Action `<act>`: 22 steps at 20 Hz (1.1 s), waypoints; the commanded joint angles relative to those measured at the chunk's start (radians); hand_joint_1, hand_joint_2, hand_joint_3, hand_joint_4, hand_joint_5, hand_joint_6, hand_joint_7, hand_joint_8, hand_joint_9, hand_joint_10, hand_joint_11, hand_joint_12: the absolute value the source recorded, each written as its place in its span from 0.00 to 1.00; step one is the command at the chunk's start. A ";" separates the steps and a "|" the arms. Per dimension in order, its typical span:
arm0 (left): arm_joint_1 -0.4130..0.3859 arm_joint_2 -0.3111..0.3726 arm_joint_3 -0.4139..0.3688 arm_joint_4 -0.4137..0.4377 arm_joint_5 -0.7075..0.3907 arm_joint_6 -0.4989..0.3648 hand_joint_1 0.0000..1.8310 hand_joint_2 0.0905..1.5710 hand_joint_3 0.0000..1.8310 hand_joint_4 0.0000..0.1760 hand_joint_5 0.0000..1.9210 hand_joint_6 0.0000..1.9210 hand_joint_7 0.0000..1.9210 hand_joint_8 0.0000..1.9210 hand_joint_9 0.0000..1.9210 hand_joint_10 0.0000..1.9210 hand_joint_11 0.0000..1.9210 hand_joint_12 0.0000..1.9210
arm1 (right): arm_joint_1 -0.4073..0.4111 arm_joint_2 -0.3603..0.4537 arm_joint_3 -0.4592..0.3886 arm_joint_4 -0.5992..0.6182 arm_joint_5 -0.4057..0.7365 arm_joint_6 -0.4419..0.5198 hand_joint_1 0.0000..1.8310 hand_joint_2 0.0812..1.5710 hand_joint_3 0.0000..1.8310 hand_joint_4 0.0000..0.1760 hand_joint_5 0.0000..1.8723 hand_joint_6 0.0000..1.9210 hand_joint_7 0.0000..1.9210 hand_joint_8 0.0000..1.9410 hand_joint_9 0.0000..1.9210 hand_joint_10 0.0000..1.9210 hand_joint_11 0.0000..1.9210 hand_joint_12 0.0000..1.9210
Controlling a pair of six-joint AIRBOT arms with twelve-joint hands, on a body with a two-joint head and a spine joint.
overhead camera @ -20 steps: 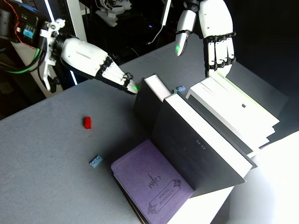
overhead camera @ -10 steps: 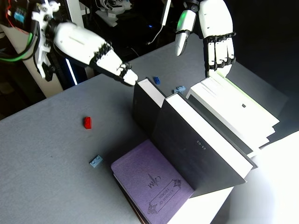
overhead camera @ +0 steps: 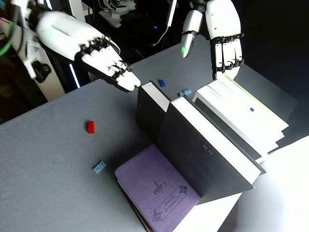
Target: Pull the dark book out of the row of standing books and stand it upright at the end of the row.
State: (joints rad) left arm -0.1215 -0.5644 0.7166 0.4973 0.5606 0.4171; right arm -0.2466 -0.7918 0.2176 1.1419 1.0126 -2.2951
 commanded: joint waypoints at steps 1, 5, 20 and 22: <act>-0.012 0.007 0.004 0.029 -0.077 -0.002 0.00 0.76 0.00 0.17 0.05 0.00 0.05 0.00 0.06 0.00 0.00 0.26 | 0.009 0.020 -0.010 -0.077 0.080 0.011 0.00 0.71 0.00 0.00 0.25 0.33 0.10 0.00 0.01 0.00 0.00 0.00; -0.014 0.007 0.004 0.029 -0.077 -0.002 0.00 0.78 0.00 0.19 0.06 0.00 0.06 0.00 0.07 0.00 0.00 0.27 | -0.001 0.128 -0.012 -0.077 0.088 0.043 0.00 0.72 0.00 0.00 0.26 0.31 0.14 0.01 0.04 0.01 0.00 0.00; -0.011 0.007 0.003 0.029 -0.076 -0.002 0.09 0.81 0.00 0.00 0.41 0.00 0.49 0.01 0.50 0.06 0.23 0.68 | 0.010 0.225 -0.001 -0.078 0.053 0.063 0.00 0.76 0.00 0.00 0.32 0.75 0.31 0.71 0.25 0.91 0.13 1.00; -0.011 0.007 0.003 0.029 -0.076 -0.002 0.01 0.83 0.00 0.00 0.41 0.00 0.48 0.00 0.47 0.05 0.22 0.64 | 0.010 0.225 -0.001 -0.078 0.043 0.069 0.00 0.75 0.00 0.00 0.33 0.75 0.32 0.73 0.25 0.92 0.13 1.00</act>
State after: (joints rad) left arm -0.1215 -0.5644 0.7166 0.4976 0.5602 0.4168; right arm -0.2493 -0.5758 0.2165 1.1442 0.9966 -2.2295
